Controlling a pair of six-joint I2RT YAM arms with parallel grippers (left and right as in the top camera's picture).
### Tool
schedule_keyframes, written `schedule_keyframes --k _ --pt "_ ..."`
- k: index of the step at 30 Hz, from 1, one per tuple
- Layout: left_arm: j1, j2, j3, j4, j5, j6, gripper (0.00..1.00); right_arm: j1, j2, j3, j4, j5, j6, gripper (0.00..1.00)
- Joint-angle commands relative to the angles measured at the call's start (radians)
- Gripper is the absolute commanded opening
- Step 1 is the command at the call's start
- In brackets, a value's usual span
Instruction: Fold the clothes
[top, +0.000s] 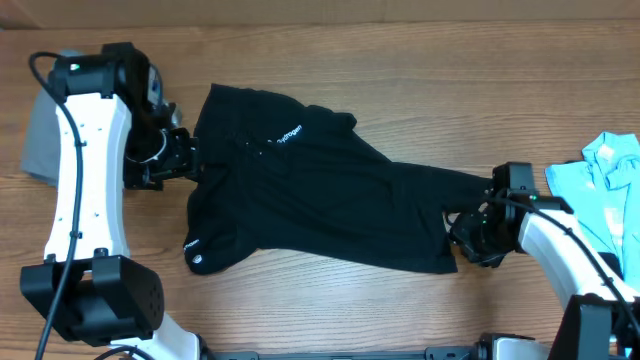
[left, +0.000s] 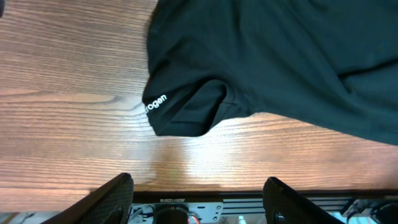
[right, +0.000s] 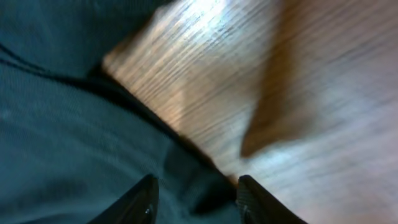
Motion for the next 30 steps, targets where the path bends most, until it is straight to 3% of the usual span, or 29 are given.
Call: schedule_keyframes --k 1,9,21,30 --pt "0.002 -0.018 -0.044 0.002 0.027 -0.014 0.7 -0.002 -0.003 -0.08 0.074 -0.111 0.002 0.44" --pt "0.018 -0.018 -0.193 0.084 0.023 -0.015 0.7 -0.002 -0.001 -0.113 0.104 -0.17 -0.049 0.16" --pt "0.087 -0.019 -0.447 0.239 0.148 0.032 0.69 -0.002 -0.009 -0.016 0.004 -0.115 -0.051 0.09" --pt "0.049 -0.019 -0.651 0.502 0.18 -0.009 0.7 -0.002 -0.009 -0.016 0.014 -0.115 -0.051 0.09"
